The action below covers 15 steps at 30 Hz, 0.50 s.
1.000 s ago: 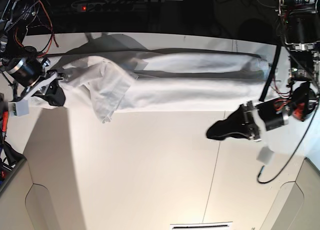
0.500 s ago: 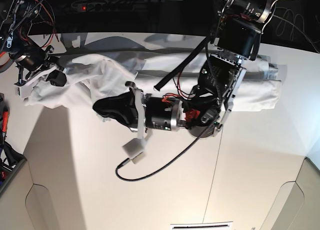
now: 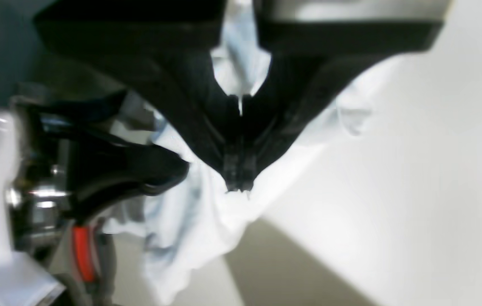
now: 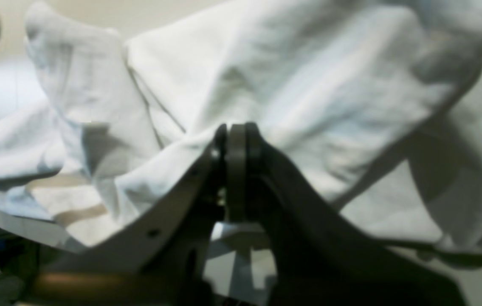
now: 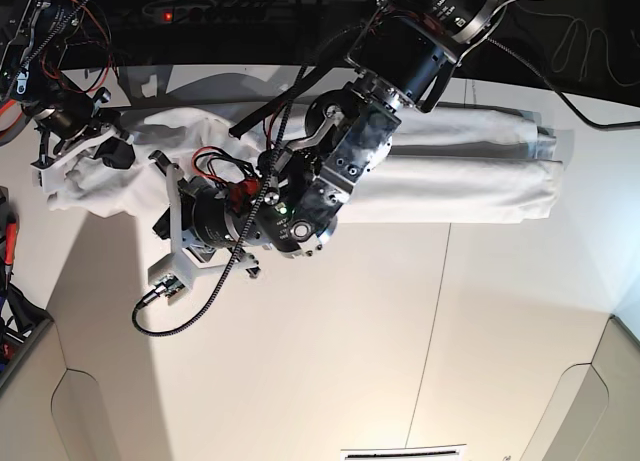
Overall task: Layout the t-shirt on the table in an organized manner, then fold the t-shirt properly
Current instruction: 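Press the folded strip's middle with the left gripper, then withdraw it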
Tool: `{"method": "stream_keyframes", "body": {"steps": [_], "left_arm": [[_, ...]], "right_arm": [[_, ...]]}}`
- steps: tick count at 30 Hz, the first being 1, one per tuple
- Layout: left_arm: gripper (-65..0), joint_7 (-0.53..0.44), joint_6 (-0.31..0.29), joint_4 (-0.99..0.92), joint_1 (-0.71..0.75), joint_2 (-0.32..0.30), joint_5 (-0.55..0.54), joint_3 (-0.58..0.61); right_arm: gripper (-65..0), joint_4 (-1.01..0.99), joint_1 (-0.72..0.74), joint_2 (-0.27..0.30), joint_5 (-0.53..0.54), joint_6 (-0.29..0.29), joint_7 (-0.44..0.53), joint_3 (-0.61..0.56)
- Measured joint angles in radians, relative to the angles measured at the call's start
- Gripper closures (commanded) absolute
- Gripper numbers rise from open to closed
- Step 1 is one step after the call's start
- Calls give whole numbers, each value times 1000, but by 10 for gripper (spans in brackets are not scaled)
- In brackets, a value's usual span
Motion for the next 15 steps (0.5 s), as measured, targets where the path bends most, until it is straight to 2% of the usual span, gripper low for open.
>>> {"method": "stream_keyframes", "body": {"steps": [4,7,10,12,15], "left_arm": [[0,-29,29,-74,-27,0,70,43],[0,-71,82,-196,-64,0,76,74],[0,-74,80,-307,-103,0,97,86],[0,-26,127,-323,-111,0,179,85],[0,42,156,-311,-115,0,259,61]], "right_arm": [[0,0,0,0,0,0,3,0],[0,0,0,0,0,0,6,0],[0,0,0,0,0,0,6,0],[0,0,0,0,0,0,6,0],[0,0,0,0,-14,0,10,0]]}}
